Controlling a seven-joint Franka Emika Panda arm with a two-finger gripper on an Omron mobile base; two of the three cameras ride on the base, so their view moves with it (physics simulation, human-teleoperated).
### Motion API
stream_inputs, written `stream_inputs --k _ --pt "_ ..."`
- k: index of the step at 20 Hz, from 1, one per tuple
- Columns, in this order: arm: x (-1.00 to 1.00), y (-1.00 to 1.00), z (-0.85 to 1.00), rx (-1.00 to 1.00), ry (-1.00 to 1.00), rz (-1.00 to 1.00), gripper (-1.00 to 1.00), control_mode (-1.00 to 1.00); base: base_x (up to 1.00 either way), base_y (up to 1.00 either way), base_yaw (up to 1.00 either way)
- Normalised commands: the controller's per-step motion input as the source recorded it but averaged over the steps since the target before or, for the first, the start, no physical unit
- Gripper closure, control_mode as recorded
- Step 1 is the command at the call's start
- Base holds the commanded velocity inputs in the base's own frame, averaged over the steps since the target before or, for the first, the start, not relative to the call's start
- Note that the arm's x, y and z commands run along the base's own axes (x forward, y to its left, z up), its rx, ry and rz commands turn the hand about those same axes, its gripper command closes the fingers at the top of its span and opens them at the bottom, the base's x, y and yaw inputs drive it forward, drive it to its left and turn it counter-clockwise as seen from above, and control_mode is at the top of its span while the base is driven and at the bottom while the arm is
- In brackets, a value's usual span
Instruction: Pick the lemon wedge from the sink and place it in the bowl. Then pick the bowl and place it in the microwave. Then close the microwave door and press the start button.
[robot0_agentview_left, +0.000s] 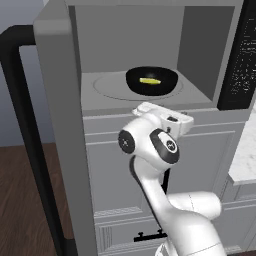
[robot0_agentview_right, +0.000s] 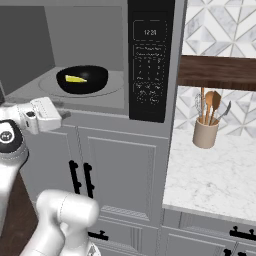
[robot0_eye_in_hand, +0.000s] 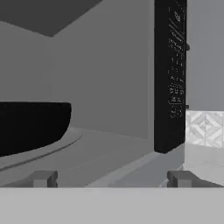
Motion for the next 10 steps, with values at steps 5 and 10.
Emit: stream_inputs --k 5,10 --pt "-0.63 0.27 -0.21 -0.57 -0.17 0.00 -1.00 -1.00 0.00 0.00 0.00" --pt "-0.43 0.44 -0.35 -0.54 -0.15 0.00 -1.00 -1.00 0.00 0.00 0.00"
